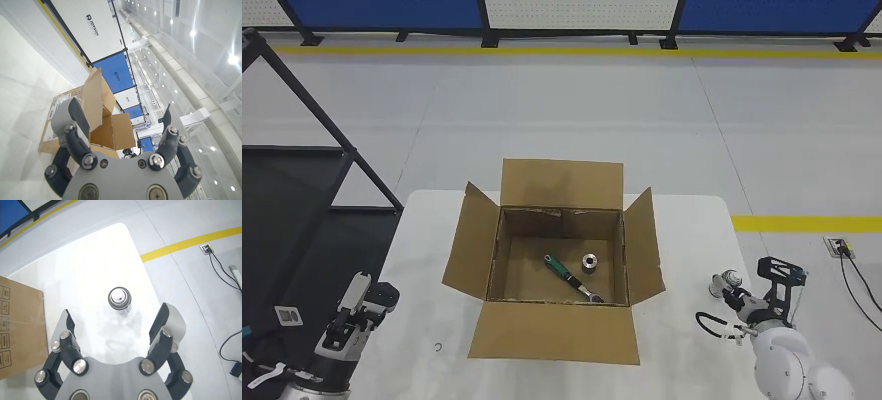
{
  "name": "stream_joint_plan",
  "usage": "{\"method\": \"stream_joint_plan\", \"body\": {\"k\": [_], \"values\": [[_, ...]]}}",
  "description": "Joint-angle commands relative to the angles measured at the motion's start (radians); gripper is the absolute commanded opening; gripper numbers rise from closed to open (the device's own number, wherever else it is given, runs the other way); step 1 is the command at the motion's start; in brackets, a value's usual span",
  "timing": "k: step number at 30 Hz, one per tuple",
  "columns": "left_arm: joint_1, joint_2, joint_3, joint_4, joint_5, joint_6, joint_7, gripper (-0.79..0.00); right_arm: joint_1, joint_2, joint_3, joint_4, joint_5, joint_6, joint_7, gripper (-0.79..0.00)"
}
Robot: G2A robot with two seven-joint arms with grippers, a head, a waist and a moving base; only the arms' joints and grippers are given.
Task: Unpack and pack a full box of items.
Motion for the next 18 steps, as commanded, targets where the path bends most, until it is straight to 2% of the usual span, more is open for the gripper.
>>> {"method": "stream_joint_plan", "body": {"k": [1,12,14,16,18], "values": [[0.0,0.0,0.0,0.0,0.0,0.0,0.0,0.0,0.018,0.001,-0.008,0.021,0.0,-0.006,0.008,0.0],[0.0,0.0,0.0,0.0,0.0,0.0,0.0,0.0,0.105,0.004,-0.035,0.139,-0.042,0.032,0.067,0.0],[0.0,0.0,0.0,0.0,0.0,0.0,0.0,0.0,0.115,0.004,-0.036,0.154,-0.043,0.03,0.069,-0.065],[0.0,0.0,0.0,0.0,0.0,0.0,0.0,0.0,0.122,0.004,-0.038,0.165,-0.039,0.028,0.066,-0.074],[0.0,0.0,0.0,0.0,0.0,0.0,0.0,0.0,0.128,0.005,-0.038,0.18,-0.036,0.029,0.066,-0.142]]}}
